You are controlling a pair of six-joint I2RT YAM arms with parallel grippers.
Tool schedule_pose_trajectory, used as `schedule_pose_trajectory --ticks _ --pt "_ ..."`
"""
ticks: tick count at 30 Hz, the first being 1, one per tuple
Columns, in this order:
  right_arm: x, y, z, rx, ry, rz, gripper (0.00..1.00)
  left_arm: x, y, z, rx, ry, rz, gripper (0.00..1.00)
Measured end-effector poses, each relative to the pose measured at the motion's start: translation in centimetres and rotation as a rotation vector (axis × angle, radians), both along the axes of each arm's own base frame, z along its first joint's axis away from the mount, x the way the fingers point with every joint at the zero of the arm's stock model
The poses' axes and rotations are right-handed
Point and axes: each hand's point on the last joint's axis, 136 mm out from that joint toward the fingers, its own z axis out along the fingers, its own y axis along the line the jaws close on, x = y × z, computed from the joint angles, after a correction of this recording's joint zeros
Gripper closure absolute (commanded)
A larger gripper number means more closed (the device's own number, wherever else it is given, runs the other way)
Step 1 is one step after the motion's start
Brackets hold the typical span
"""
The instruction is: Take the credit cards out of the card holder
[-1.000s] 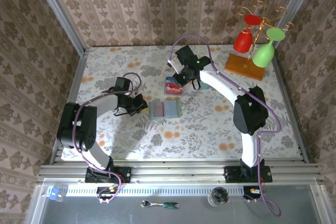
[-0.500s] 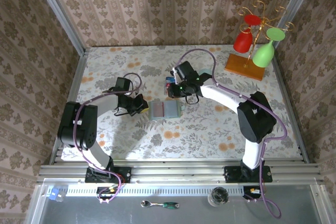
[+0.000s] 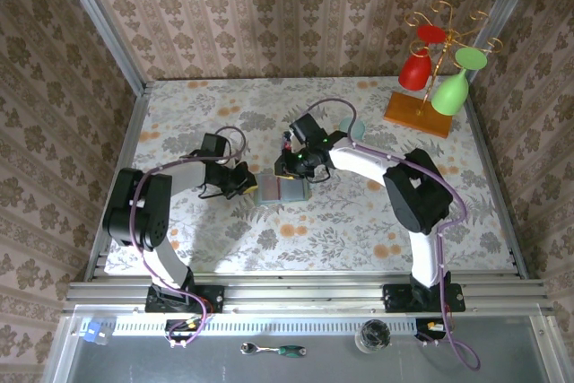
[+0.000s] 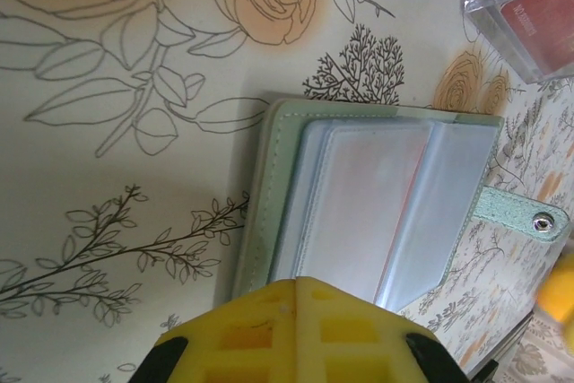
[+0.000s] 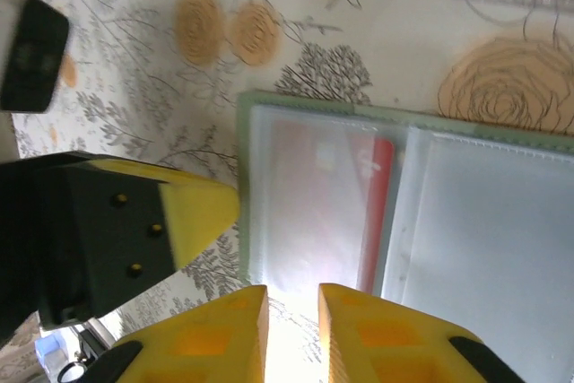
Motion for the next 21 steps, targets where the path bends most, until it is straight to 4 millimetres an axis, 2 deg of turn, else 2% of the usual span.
schedule_pose_trajectory --ticks 4,13,21 --pt "-0.3 0.3 -0.8 0.007 0.038 -0.002 0.74 0.1 -0.1 0.1 -0.004 -0.005 0.000 0.99" --pt "-0.1 1.1 -0.1 0.043 0.054 0.002 0.69 -0.1 -0.1 -0.5 0.001 0.014 0.000 1.00" --pt "-0.6 1.4 -1.9 0.039 0.107 0.012 0.67 -0.1 0.0 -0.6 0.002 0.016 0.000 1.00"
